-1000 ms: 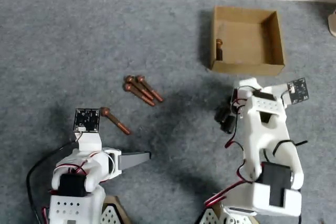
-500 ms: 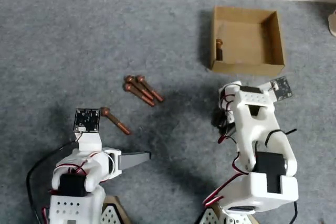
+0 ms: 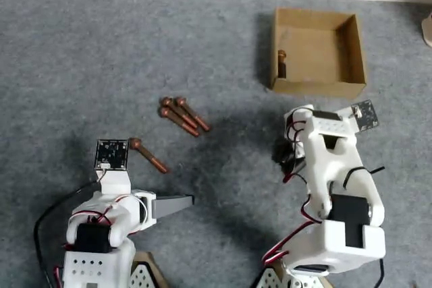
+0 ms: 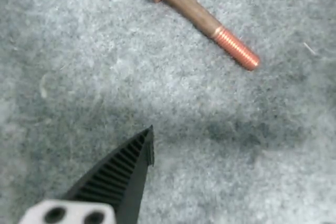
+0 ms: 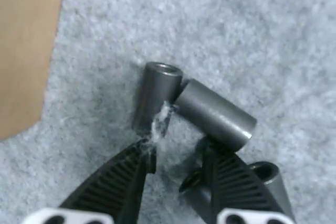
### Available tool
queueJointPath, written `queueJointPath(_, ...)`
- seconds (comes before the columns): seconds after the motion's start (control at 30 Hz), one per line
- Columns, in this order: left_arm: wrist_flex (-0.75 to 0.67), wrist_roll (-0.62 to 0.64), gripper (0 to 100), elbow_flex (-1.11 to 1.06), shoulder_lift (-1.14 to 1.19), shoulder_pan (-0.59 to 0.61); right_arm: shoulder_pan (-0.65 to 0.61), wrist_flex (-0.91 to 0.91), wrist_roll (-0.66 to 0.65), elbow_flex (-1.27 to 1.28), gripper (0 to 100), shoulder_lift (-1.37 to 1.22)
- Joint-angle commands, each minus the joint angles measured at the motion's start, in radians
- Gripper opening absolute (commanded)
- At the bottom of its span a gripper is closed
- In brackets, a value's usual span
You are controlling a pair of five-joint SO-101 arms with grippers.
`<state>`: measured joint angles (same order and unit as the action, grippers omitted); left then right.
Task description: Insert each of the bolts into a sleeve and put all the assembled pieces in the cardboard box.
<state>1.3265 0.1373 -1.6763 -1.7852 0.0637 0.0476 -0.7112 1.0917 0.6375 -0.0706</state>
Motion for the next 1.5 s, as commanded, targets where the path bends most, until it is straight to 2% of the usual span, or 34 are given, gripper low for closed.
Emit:
queueJointPath(0.0,0.006,-0.006,57,-0.019,-0.001,0.012,0.028,-0.021,-0.08,-0.051,15.2,0.022)
queueJointPath(0.1,0.006,-0.006,57,-0.019,-0.001,0.012,-0.008,-0.022,-0.16,-0.071,15.2,0.065)
queueJointPath(0.23,0.006,-0.006,57,-0.019,-0.001,0.012,-0.059,-0.022,-0.199,-0.071,15.6,0.168)
queueJointPath(0.43,0.006,-0.006,57,-0.019,-0.001,0.012,-0.022,-0.022,-0.525,-0.068,15.6,0.303)
queueJointPath(0.53,0.006,-0.006,57,-0.019,-0.001,0.012,-0.015,-0.024,-0.577,-0.068,15.6,0.331)
queueJointPath(0.7,0.006,-0.006,57,-0.019,-0.001,0.012,-0.012,-0.117,-0.738,-0.07,15.3,0.332)
queueJointPath(1.07,0.006,-0.006,57,-0.019,-0.001,0.012,0.065,-0.183,-0.875,-0.077,15.2,0.24)
queueJointPath(1.47,0.006,-0.006,57,-0.019,-0.001,0.012,0.097,-0.182,-0.944,-0.154,15.2,0.038)
